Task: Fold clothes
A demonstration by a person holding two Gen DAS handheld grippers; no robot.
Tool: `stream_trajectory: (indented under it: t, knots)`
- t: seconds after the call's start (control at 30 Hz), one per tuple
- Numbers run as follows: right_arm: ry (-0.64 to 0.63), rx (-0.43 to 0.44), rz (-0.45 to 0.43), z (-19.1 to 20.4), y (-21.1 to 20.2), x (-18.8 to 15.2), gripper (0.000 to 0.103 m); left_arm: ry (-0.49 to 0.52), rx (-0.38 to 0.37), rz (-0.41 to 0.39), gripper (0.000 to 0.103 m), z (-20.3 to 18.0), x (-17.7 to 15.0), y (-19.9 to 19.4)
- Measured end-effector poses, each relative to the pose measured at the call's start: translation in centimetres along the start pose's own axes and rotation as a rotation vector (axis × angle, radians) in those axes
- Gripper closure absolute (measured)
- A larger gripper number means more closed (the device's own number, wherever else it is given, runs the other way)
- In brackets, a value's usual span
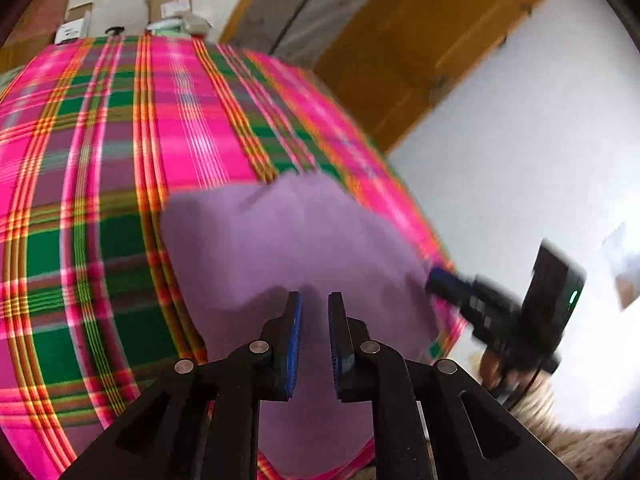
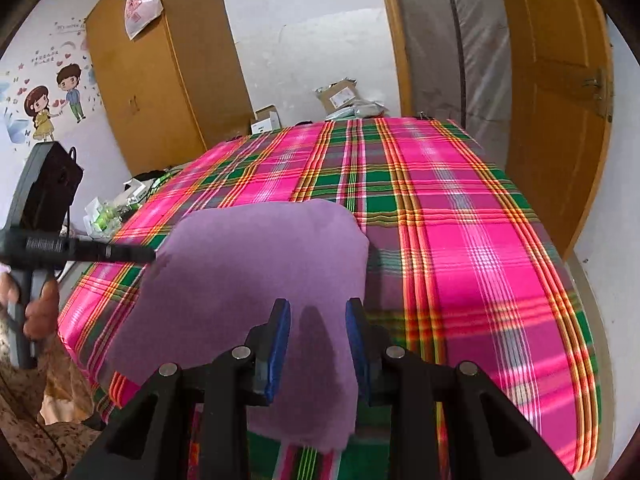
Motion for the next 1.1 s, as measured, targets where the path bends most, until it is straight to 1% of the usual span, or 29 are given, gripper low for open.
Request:
stream_trajectory:
  t: [0.13,0.23,0.37,0.47,0.57,0.7,0.83,0.9,0.93,0.97,1.0,1.03,1.07,1.1]
  knots:
    - [-0.007,0.02,0.025,0.0,1.6,-0.1,0.073,-0.018,0.029,0.029,0.09,1.0,-0.9,0.9]
    - [-0.008,0.028,0.055,-0.1,2.6,-0.7,0.073,-0.037,0.028,0.042,0.09,1.7,-1.1,1.5]
    - [-0.021,0.031,0.073,-0.3,3.3,-1.7,0.073,-0.074,-0.004,0.047,0.09,2.5,-1.3,1.9]
    - [-0.014,0.04,0.076,-0.4,3.6,-1.9,0.073,-0.068,-0.019,0.038,0.09,2.7,-1.5,1.9]
    - [-0.011,0.043,0.077,-0.3,3.8,-2.1,0.073,-0.049,-0.027,0.025,0.09,2.5,-1.6,2.1]
    - [-0.014,0.039,0.082,-0.2,3.9,-2.1,0.073,-0.065,-0.04,0.029,0.091,2.7,-1.5,2.3]
    - [-0.009,0.039,0.096,-0.3,3.6,-1.5,0.074,-0.071,-0.027,0.038,0.092,2.4,-1.0,2.4]
    - [-0.01,0.037,0.094,-0.6,3.2,-1.2,0.074,-0.053,-0.009,0.036,0.088,2.2,-0.9,2.0]
    - [-0.005,0.039,0.094,-0.8,3.0,-1.1,0.073,-0.044,-0.002,0.032,0.081,2.2,-0.8,1.8]
    - [0.009,0.042,0.099,-1.1,2.9,-1.0,0.071,-0.037,0.002,0.03,0.073,2.2,-0.8,1.6]
    - [0.028,0.051,0.106,-1.4,2.8,-1.0,0.068,-0.039,0.004,0.028,0.069,2.3,-0.8,1.2]
    - [0.053,0.06,0.115,-1.9,2.7,-1.0,0.061,-0.05,0.002,0.027,0.066,2.5,-0.8,1.0]
    - [0.078,0.068,0.124,-2.3,2.7,-1.0,0.057,-0.061,0.0,0.025,0.066,2.7,-0.8,0.7]
    - [0.103,0.079,0.13,-2.8,2.8,-1.0,0.057,-0.075,-0.002,0.028,0.066,3.0,-0.8,0.5]
Point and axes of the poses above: each gripper's, at about its wrist camera, not at the fingertips, and y roughly the way its jaws point, z to its left, x to its top, the point moved 8 cm from there along y, roughly the way its jaws point, and after that the axes turned 6 degrees about -z, right-handed, at the moved point
